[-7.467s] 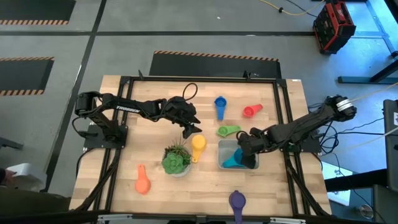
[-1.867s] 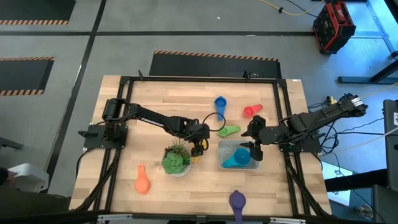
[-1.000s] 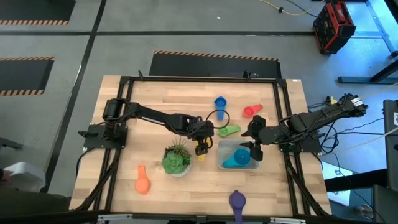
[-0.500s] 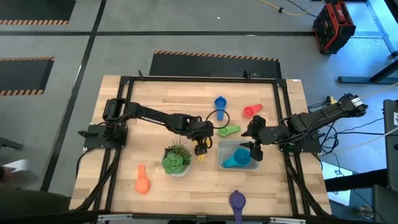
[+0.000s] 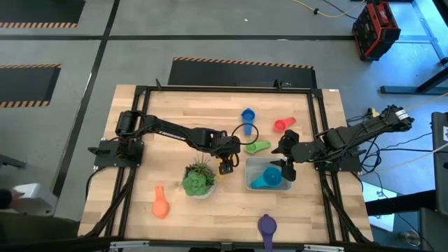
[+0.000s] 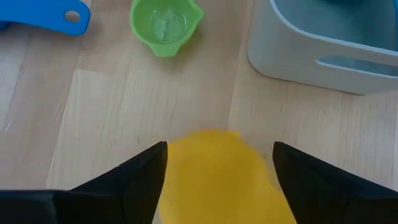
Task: Nest measuring cups in basket
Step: Stack the yellow measuring cup on top of the blue measuring cup in the grey bin
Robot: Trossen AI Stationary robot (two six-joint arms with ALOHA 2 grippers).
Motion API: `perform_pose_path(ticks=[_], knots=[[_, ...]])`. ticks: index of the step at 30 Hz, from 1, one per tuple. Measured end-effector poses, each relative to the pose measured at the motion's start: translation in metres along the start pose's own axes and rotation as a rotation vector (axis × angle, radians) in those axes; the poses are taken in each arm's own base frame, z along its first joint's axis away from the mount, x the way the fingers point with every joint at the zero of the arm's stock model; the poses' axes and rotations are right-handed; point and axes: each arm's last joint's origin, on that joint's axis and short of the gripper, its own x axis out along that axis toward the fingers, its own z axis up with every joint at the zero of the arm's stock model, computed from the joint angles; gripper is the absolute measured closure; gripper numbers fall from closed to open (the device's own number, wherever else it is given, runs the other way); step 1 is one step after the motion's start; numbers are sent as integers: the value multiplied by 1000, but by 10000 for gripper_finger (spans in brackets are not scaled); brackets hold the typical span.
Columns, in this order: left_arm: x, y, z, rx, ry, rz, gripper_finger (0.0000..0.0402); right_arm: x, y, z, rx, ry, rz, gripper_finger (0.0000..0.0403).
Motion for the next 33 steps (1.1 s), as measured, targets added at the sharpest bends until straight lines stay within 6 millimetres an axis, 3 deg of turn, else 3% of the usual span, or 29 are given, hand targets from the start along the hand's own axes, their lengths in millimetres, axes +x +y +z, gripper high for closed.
perform_pose_path(ticks=[11,22,33], knots=[[0,1,0,38,0,1,138,0,0,0,0,0,0,196],[-24,12,2,86,10,14,138,0,0,0,0,0,0,196],[-32,-3,1,113,3,-82,138,0,0,0,-4,2,-1,196]])
